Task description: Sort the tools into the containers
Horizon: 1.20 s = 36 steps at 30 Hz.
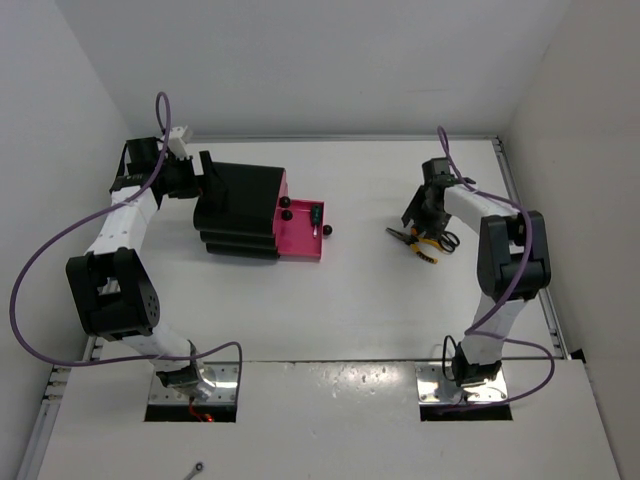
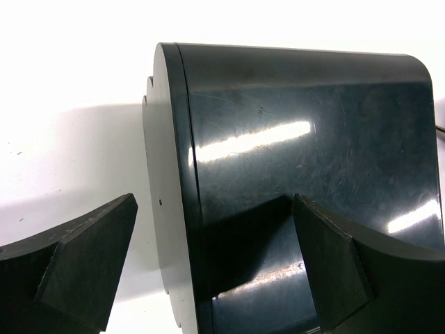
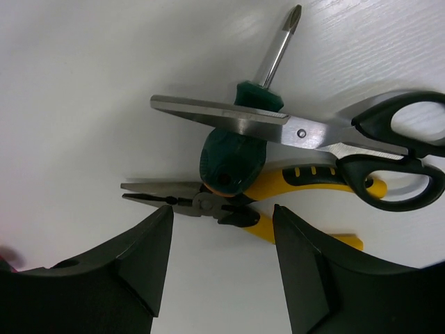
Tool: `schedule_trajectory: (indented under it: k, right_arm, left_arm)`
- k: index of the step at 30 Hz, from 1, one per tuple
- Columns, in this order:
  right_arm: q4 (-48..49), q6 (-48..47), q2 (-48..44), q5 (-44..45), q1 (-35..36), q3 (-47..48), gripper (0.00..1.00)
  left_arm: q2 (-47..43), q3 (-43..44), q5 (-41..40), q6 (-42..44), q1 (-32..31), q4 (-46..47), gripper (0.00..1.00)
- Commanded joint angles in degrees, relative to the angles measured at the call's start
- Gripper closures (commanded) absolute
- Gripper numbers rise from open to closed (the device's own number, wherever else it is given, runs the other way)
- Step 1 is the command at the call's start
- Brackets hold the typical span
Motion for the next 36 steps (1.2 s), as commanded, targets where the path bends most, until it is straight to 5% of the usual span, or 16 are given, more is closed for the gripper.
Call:
schedule_trajectory:
  k: [1,13,20,27,36]
  right_arm:
    - [1.63,1.22,0.60,0.86,-0.68,2.08,0.40]
    - [6.19,0.08,5.26,0.86,-1.74,3.83,0.46]
    - [6.82,-0.98,7.45,1.39,-1.74,5.58,0.67]
    - [5.06,-4.67,6.58,-1.33,-1.74,6.21,1.00]
    - [10.41,-16.88,-6.24,-16.00,5.46,-3.53,1.00]
  left_arm:
    - [0.30,-2.10,-5.11,2.40,-0.92,-3.34,0.00]
    - [0.82,-2.10,-5.11,2.40,-0.92,-3.34,0.00]
    - [1.35,-2.63,-5.11,2.40,-0.92,-3.34,0.00]
    - [1.35,-2.63,-5.11,2.40,-0.92,-3.34,0.00]
    - [1.35,-2.63,-4.58,1.87,-0.92,-3.34,0.00]
